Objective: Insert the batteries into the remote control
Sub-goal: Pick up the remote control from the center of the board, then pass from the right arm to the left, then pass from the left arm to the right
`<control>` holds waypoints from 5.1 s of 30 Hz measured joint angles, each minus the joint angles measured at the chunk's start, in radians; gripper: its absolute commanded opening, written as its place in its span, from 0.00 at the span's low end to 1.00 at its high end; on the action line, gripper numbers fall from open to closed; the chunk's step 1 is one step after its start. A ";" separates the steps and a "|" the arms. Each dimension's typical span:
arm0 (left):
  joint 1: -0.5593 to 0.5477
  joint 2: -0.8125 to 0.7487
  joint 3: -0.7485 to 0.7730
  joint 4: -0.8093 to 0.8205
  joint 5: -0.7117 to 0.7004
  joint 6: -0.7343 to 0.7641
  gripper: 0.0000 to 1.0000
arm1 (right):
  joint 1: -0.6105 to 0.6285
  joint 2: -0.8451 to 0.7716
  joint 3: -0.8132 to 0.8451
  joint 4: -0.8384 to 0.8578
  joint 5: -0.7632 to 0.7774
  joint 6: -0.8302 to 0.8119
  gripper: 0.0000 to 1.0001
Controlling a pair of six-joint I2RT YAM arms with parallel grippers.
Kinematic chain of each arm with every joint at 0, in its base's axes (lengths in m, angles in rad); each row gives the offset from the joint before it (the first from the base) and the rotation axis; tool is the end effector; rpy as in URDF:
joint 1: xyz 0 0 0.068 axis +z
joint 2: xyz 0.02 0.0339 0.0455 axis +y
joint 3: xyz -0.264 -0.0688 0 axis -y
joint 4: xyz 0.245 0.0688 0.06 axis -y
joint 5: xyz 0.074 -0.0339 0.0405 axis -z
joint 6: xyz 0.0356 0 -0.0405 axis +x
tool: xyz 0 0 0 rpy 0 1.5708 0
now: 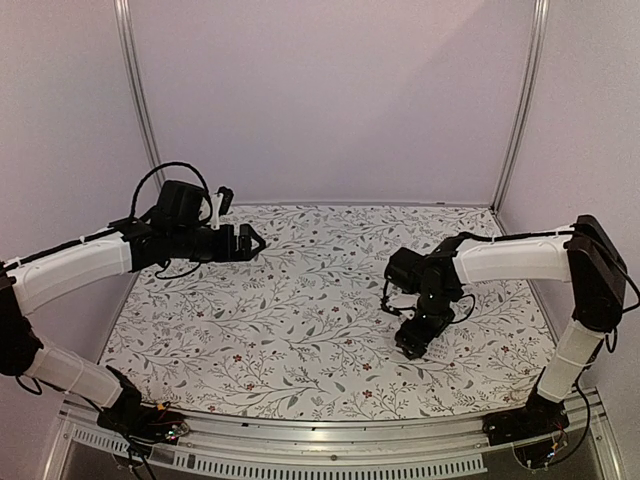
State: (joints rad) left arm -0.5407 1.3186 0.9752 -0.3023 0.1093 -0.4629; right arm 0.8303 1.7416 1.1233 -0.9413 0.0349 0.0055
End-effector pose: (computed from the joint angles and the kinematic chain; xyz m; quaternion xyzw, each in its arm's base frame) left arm 0.2487 -0.1538 0.2773 0.0591 0.8920 -0.2572 0.3671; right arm 0.2037 0.2210 0.1710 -0.4007 0.9160 -0.0137 0.0122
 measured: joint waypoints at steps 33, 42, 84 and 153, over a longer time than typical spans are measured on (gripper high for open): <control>0.002 -0.230 -0.219 0.238 0.000 -0.039 1.00 | 0.005 0.128 0.379 0.014 -0.169 -0.094 0.36; -0.049 -0.208 -0.292 0.466 0.145 -0.038 1.00 | -0.028 -0.002 0.449 0.297 -0.358 0.028 0.38; -0.327 -0.044 -0.179 0.894 0.338 -0.035 0.32 | -0.033 -0.103 0.253 1.278 -0.937 0.529 0.48; -0.532 0.189 0.185 0.223 -0.463 0.246 0.52 | -0.064 -0.112 0.278 0.877 -0.469 0.586 0.17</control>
State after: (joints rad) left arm -1.0729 1.5078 1.1603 -0.0795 -0.3534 -0.2165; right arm 0.7658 1.6299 1.4014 -0.0643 -0.4343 0.5919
